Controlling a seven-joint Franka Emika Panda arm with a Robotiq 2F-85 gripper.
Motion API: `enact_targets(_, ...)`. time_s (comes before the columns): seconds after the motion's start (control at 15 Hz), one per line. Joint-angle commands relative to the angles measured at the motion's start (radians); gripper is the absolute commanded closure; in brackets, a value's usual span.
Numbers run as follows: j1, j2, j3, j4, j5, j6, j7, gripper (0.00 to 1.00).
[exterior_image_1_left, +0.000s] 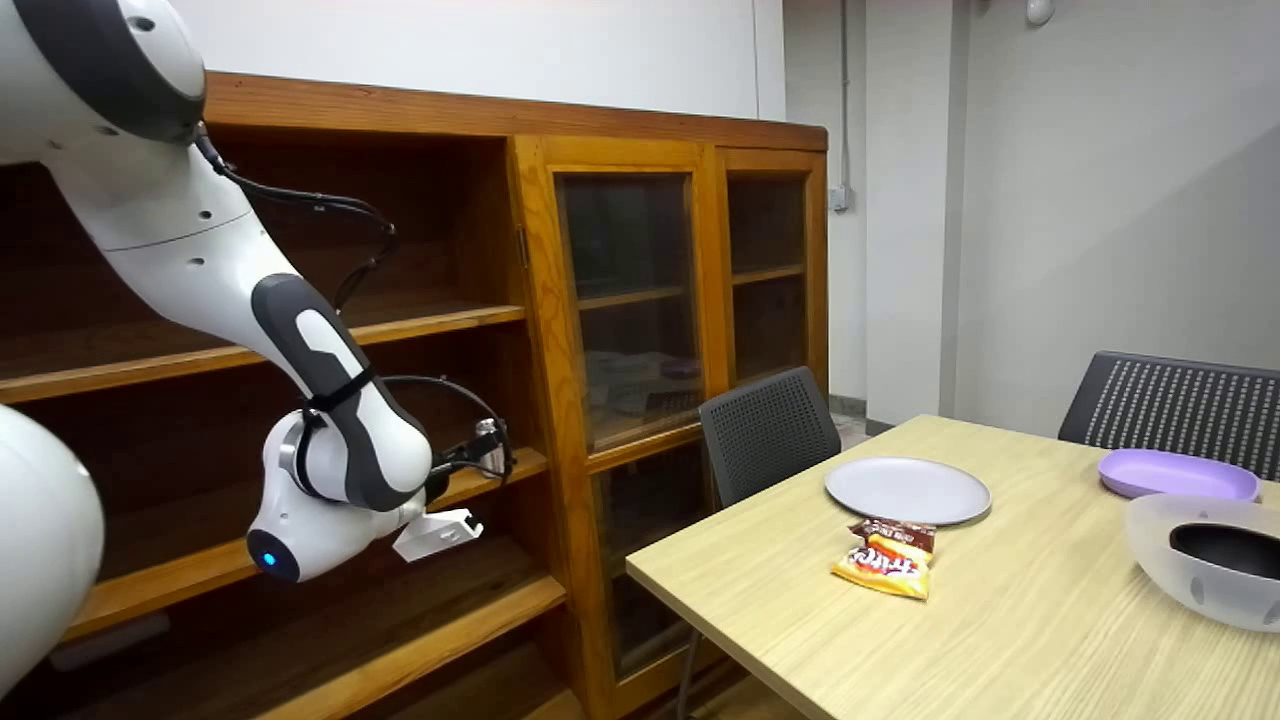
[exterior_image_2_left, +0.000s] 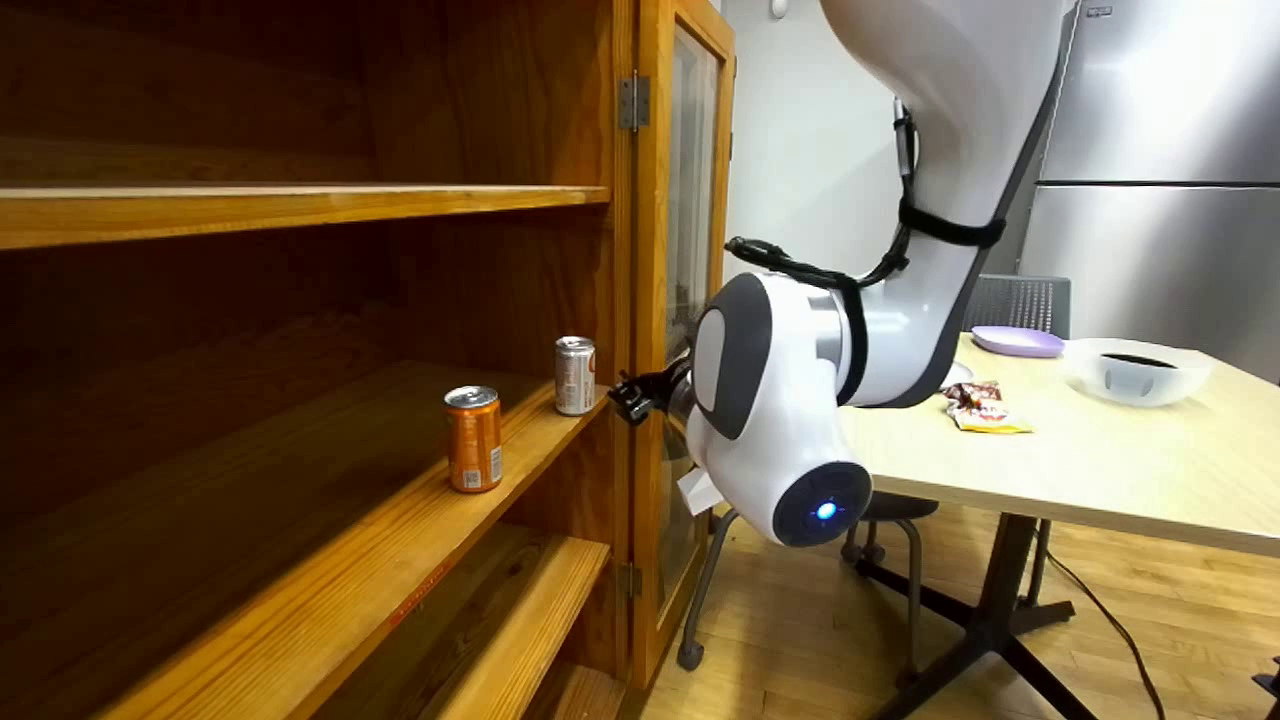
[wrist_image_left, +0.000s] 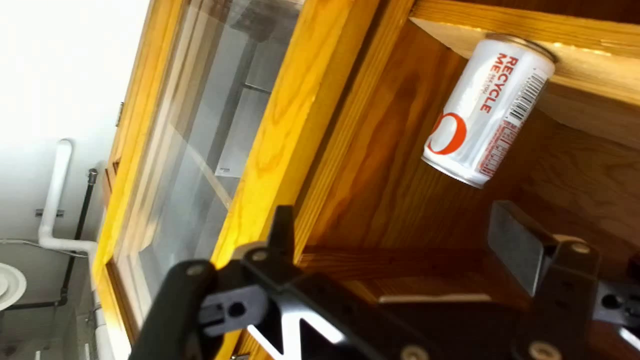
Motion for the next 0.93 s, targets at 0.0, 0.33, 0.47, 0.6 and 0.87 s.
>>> enact_targets(0.0, -0.039, -0.084, 0.004, -0.114, 0.000, -0.048, 0.000, 0.00)
enact_targets(0.33, -0.092, -0.108, -0.025, -0.160, 0.004, -0.062, 0.000, 0.00)
enact_targets(0.47, -0.094, -0.108, -0.047, -0.167, 0.017, -0.069, 0.000, 0.00)
enact_targets(0.6, -0.280, -0.135, 0.107, -0.180, 0.002, -0.119, -0.073, 0.00)
enact_targets(0.87, -0.415, -0.135, 0.211, -0.184, 0.036, -0.169, -0.093, 0.00)
